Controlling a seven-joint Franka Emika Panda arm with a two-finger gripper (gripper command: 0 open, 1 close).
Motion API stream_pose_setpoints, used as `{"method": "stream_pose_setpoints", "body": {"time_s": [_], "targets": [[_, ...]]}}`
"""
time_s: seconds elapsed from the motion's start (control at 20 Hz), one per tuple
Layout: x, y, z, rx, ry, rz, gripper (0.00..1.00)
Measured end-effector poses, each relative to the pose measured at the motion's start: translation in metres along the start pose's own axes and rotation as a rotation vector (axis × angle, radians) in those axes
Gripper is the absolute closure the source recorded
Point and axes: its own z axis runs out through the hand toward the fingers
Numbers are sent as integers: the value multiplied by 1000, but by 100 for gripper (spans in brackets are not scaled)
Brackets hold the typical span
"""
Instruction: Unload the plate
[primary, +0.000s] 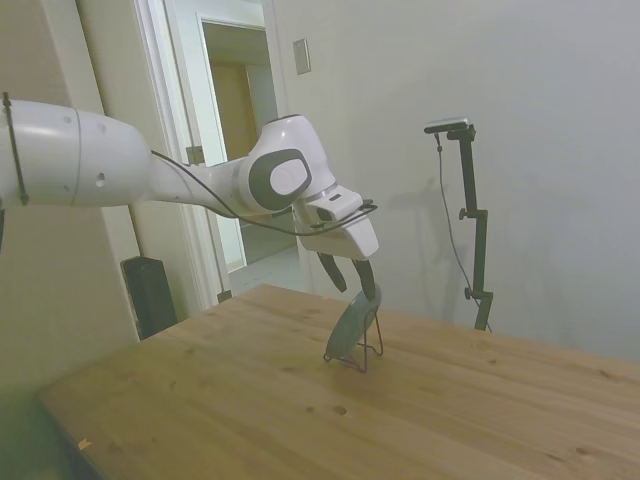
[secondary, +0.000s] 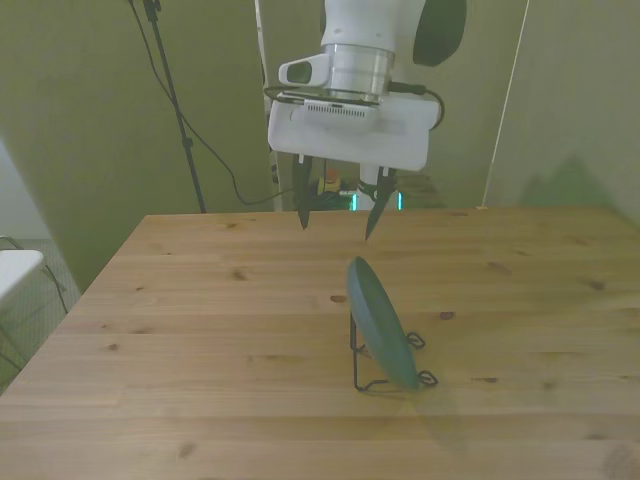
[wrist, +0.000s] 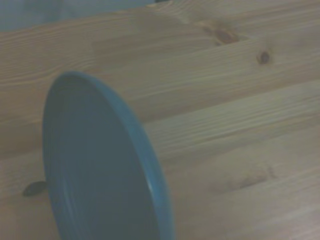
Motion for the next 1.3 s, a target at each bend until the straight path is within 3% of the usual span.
{"method": "stream_pose_setpoints", "body": {"time_s": [0.6, 0.65, 1.3], "targets": [[-9, -24, 29, -27, -4, -23, 0], [-9, -24, 30, -28, -5, -23, 100], [-13, -26, 32, -42, 9, -39, 100]]}}
